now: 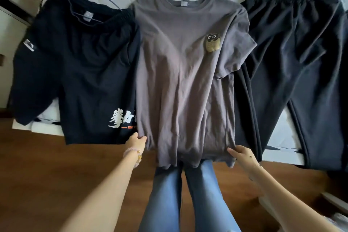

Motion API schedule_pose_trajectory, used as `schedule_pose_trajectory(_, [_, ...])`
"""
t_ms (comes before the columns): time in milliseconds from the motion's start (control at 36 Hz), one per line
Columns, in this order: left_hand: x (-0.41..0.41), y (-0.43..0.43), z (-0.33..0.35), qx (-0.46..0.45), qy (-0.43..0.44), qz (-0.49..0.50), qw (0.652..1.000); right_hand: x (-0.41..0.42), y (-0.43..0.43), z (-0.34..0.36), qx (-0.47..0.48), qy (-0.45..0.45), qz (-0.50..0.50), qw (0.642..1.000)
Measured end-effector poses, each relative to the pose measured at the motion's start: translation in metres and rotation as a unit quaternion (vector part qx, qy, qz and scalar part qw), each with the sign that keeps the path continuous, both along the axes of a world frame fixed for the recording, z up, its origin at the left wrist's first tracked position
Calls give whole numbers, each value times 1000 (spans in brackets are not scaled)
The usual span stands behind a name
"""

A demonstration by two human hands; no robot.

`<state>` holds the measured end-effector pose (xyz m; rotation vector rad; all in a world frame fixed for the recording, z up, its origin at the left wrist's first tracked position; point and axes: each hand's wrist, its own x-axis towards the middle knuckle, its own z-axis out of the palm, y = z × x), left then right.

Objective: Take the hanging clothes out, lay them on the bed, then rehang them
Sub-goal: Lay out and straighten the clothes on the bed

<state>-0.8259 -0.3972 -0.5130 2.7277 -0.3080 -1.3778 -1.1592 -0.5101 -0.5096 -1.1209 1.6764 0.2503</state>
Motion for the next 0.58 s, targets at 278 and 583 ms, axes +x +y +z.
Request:
schedule_pose_trajectory(278, [35, 38, 49, -132, -38, 58, 989, -46, 3, 50, -143, 75, -63, 985])
schedule_pose_trajectory(583, [65, 68, 49, -152, 123, 113, 974, -64, 3, 47, -189, 97, -55, 976])
